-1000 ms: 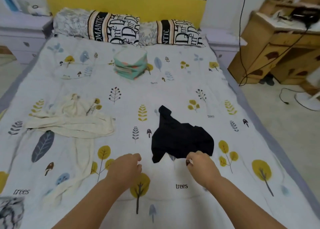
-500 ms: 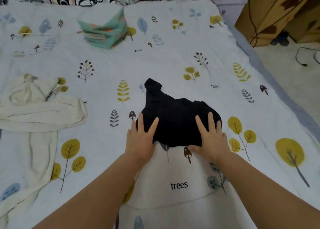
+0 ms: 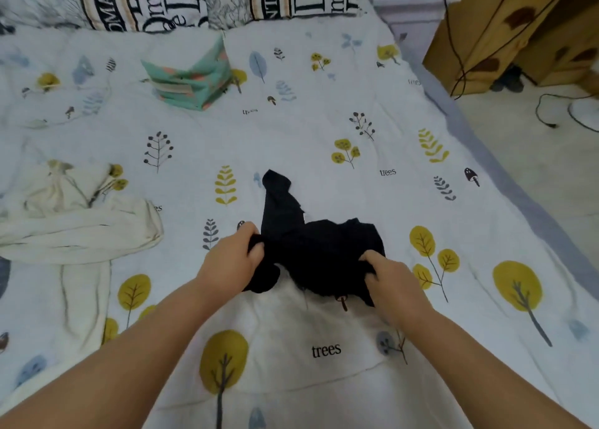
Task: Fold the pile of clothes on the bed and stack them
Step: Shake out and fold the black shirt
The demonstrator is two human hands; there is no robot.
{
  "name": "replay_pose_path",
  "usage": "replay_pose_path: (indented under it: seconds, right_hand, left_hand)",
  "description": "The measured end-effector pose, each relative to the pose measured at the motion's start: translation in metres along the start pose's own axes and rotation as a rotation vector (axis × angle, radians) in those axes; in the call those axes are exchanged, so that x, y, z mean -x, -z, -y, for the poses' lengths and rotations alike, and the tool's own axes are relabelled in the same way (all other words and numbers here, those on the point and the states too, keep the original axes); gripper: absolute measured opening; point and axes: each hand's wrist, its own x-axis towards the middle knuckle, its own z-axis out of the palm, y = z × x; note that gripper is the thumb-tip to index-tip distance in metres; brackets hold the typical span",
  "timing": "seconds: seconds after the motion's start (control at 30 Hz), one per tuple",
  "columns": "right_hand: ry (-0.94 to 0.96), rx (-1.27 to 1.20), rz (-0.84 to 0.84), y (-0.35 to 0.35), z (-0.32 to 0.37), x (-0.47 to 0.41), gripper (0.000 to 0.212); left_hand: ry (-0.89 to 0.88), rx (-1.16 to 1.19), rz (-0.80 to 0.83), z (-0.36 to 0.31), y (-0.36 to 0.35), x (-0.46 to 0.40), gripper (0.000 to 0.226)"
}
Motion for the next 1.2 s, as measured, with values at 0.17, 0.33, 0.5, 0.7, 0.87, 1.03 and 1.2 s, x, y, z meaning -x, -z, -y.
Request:
replay_pose_path:
  seconds: [0.17, 0.33, 0.5, 0.7, 0.87, 1.03, 1.2]
  right_hand:
    - [0.061, -0.264, -0.177, 0.071, 0.05, 0.039, 0.034]
    - [0.107, -0.556, -0.321, 0.156, 0.12, 0.08, 0.043]
    - [0.174, -0.648, -0.365, 0.237, 0.176, 0.131, 0.045]
    - [0.252, -0.644, -0.379, 0.307, 0.224, 0.197, 0.047]
    - [0.282, -0.523, -0.424, 0.339, 0.246, 0.235, 0.041]
    - [0.297, -0.489, -0.419, 0.357, 0.266, 0.264, 0.038]
    - [0.257, -0.631, -0.325, 0.356, 0.283, 0.283, 0.036]
  left_hand:
    - [-0.045, 0.027, -0.138, -0.021, 0.083, 0.034, 0.014]
    - [-0.021, -0.072, -0.313, -0.05, 0.176, 0.067, 0.013]
    - [0.05, -0.02, -0.545, -0.081, 0.27, 0.108, 0.023]
    - [0.076, 0.306, -0.73, -0.13, 0.371, 0.16, 0.023]
    - [-0.019, 0.448, -0.854, -0.159, 0.435, 0.21, 0.024]
    - [-0.031, 0.447, -0.84, -0.183, 0.48, 0.259, 0.025]
    - [-0.069, 1.027, -0.549, -0.237, 0.502, 0.306, 0.025]
